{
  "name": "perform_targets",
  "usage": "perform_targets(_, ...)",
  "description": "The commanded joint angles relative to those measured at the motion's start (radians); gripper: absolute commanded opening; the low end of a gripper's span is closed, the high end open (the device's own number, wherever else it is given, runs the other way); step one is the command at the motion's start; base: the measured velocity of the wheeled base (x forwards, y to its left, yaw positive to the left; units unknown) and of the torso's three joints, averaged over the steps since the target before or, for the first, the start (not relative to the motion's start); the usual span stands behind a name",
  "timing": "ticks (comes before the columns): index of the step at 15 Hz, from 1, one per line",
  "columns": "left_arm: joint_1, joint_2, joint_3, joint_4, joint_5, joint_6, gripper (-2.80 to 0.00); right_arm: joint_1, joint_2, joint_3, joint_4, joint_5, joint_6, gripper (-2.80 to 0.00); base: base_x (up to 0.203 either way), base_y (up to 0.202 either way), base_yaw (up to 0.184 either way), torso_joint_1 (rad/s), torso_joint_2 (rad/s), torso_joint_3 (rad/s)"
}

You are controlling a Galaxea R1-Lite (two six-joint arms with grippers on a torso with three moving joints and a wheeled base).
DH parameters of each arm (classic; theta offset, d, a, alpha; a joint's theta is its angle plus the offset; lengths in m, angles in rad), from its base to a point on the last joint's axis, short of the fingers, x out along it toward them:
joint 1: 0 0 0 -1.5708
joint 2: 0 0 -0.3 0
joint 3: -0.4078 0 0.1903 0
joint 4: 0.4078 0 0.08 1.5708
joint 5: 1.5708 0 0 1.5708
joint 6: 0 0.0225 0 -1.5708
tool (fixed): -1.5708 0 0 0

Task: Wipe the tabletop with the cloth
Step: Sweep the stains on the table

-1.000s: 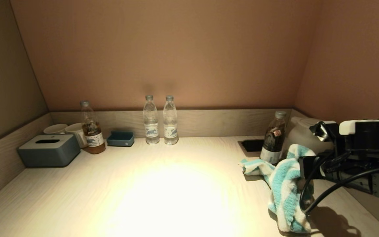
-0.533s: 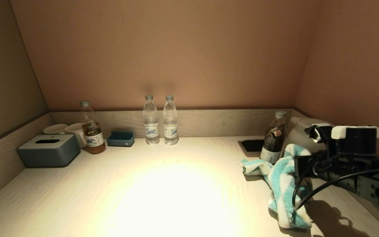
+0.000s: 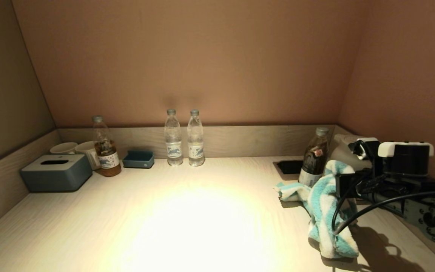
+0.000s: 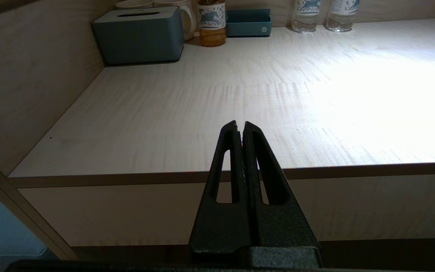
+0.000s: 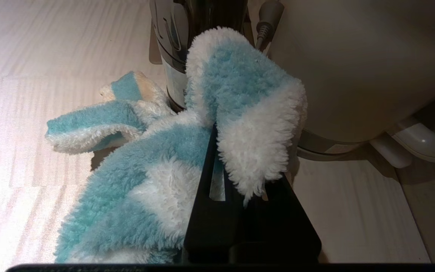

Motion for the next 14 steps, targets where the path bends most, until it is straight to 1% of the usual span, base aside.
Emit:
perform_targets(1, 0.0, 0.001, 0.0, 0.0, 0.0, 0.0, -2.8, -0.002, 0.015, -0.002, -0.004, -0.001, 0.0, -2.8, 0.0, 0.0, 0.0, 0.0, 0.0, 0.0)
perform_targets(10, 0.0, 0.001, 0.0, 0.001, 0.0, 0.0, -2.8, -0.023, 0.146, -0.036, -0.008, -0.002, 0.002, -2.8, 0.0, 0.0, 0.0, 0.0, 0.0, 0.0)
perform_targets(14, -0.001, 0.001, 0.0, 0.0, 0.0, 0.0, -2.8, -0.025, 0.164, -0.039, -0.008, -0.002, 0.003, -2.8, 0.0, 0.0, 0.0, 0.0, 0.0, 0.0)
